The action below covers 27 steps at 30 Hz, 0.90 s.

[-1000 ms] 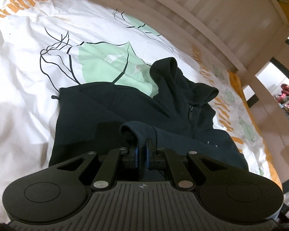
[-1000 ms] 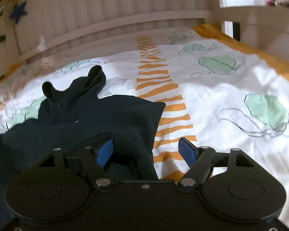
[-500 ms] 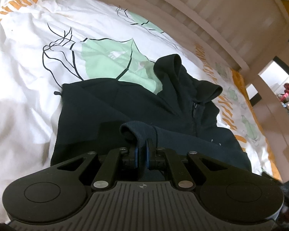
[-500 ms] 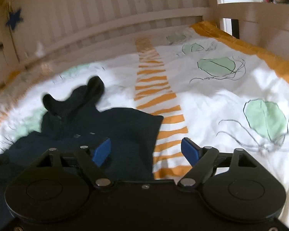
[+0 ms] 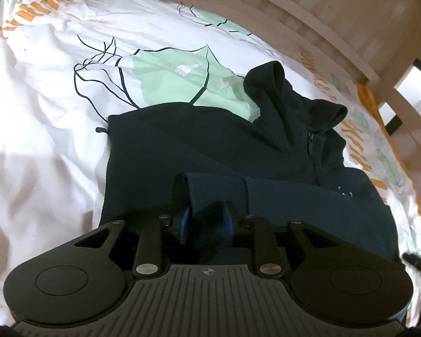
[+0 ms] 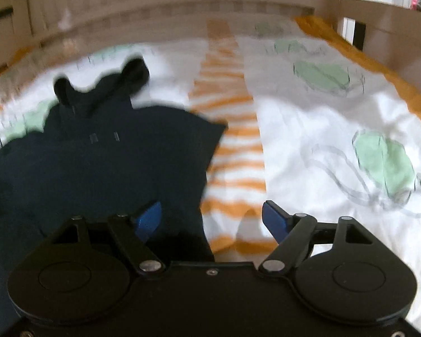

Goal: Fold large clothes

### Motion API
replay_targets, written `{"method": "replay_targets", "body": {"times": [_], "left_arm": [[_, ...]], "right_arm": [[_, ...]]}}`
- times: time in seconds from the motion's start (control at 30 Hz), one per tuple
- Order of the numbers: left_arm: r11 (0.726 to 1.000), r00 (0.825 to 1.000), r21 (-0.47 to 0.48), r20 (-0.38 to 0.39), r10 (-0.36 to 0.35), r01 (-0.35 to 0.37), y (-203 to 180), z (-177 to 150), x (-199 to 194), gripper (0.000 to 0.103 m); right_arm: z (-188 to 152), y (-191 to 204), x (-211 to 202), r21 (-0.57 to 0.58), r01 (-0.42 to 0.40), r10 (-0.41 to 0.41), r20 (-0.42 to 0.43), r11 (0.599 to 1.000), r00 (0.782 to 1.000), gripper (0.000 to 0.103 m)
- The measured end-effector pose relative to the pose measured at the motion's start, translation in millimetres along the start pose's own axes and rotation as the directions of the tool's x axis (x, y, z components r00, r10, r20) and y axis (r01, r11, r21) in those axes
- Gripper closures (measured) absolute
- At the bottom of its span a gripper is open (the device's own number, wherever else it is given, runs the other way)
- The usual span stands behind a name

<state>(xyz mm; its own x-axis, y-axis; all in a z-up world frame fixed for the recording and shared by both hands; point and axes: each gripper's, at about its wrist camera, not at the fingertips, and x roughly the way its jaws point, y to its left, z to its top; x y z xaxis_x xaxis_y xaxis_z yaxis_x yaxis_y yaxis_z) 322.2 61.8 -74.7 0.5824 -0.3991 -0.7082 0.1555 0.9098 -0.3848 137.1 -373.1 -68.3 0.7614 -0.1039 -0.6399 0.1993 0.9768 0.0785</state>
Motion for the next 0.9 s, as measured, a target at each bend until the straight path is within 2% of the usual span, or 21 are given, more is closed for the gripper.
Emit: {"method": "replay_targets", "body": {"times": [0.17, 0.33, 0.4, 0.47, 0.53, 0.6, 0.67, 0.73, 0.9], "left_arm": [[0.999, 1.000, 0.047, 0.001, 0.011, -0.011, -6, -2, 1, 0.073], [0.999, 1.000, 0.050, -0.002, -0.002, 0.002, -5, -2, 0, 0.069], [0.999, 1.000, 0.039, -0.003, -0.009, 0.009, -5, 0, -3, 0.063], [0.999, 1.000, 0.040, 0.019, -0.005, 0.004, -7, 2, -10, 0.049], [0.997, 0.997, 0.066, 0.079, 0.025, -0.031, -13, 4, -22, 0.034], [0.992, 0.990, 0.112, 0.134, 0.050, -0.065, -20, 8, -33, 0.031], [0.987, 0.980, 0.139, 0.190, 0.056, -0.084, -28, 15, -44, 0.029], [0.987, 0.975, 0.145, 0.221, 0.034, -0.067, -35, 25, -50, 0.025], [0.982, 0.981, 0.185, 0.195, 0.004, -0.041, -58, 58, -31, 0.023]], "right_arm": [[21, -3, 18, 0.036, 0.007, -0.008, 0.029, 0.999, 1.000, 0.022], [29, -7, 61, 0.063, 0.040, -0.038, -0.042, 0.997, 0.998, 0.022], [26, -11, 73, 0.059, 0.072, -0.068, -0.063, 0.996, 0.996, 0.019], [26, -13, 76, 0.063, 0.094, -0.091, -0.055, 0.994, 0.994, 0.016], [29, -13, 72, 0.074, 0.110, -0.106, -0.056, 0.991, 0.993, 0.016], [33, -11, 61, 0.075, 0.120, -0.118, -0.021, 0.990, 0.993, 0.016], [40, -8, 49, 0.061, 0.108, -0.110, 0.028, 0.992, 0.994, 0.016], [51, -3, 40, 0.051, 0.068, -0.071, 0.068, 0.996, 0.995, 0.016], [84, 16, 41, 0.009, -0.041, 0.039, 0.116, 0.999, 0.992, 0.015]]}}
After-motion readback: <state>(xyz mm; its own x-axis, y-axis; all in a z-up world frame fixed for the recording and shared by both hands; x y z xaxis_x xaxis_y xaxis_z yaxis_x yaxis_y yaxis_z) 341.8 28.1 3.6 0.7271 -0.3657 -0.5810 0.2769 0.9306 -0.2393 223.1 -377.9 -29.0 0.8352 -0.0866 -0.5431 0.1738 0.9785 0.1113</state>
